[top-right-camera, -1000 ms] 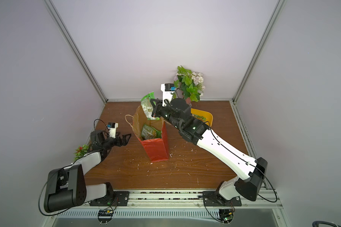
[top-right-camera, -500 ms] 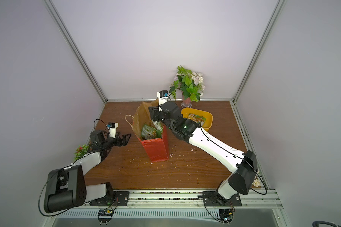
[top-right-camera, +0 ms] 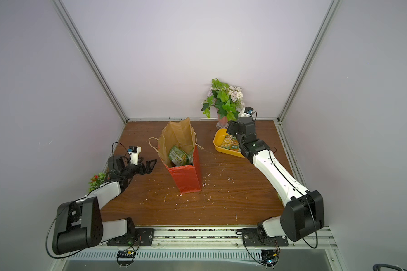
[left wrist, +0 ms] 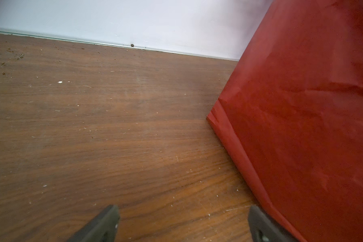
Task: Place the condiment packets inside the bag
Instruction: Place the condiment packet in the paper bag, then adjust the storage box at the center of the board.
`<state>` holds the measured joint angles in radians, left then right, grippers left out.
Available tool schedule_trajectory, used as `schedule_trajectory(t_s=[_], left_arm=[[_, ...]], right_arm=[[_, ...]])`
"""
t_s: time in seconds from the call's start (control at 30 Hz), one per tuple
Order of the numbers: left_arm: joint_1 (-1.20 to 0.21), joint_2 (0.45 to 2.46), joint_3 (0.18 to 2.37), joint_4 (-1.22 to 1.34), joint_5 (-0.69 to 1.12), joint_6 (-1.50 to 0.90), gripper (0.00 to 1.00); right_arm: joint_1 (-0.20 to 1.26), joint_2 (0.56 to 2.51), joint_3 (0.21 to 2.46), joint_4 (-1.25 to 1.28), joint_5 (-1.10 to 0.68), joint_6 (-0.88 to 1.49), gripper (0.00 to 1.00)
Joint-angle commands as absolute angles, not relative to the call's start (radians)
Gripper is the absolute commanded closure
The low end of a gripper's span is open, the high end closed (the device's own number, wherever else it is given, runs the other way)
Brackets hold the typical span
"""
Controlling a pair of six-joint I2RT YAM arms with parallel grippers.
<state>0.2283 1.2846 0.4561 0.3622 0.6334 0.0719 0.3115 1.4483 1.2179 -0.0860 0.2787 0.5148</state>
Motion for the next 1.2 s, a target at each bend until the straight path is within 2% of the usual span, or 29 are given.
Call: schedule_trajectory(t_s=[0.0, 0.27, 0.43, 0.6, 0.8, 1.0, 1.17], left_arm=[[0.239, 1.269, 0.447, 0.374, 0.65, 0.082, 0.01], [0.239, 1.274, 0.448, 0.374, 0.652, 0.083, 0.01], [0.239, 1.278, 0.449, 0.375, 0.653, 0.083, 0.01], [0.239, 1.282, 0.448, 0.376, 0.662, 0.087, 0.01], [0.241, 1.278, 0.45, 0.374, 0.662, 0.083, 0.01], [0.24, 1.276, 0.448, 0.374, 0.668, 0.084, 0.01], [0.24, 1.271, 0.447, 0.371, 0.667, 0.083, 0.01]], right_arm=[[0.245, 1.53, 1.182, -0.067, 0.24, 0.537, 0.39], [0.174, 1.791, 1.262, -0.135, 0.247, 0.502, 0.41], [0.158, 1.832, 1.242, -0.115, 0.197, 0.53, 0.4], [0.146, 1.791, 1.131, -0.038, 0.055, 0.617, 0.31], [0.166, 1.688, 0.934, 0.15, -0.169, 0.761, 0.31], [0.211, 1.553, 0.773, 0.238, -0.168, 0.852, 0.3], [0.204, 1.525, 0.805, 0.184, -0.098, 0.839, 0.27]])
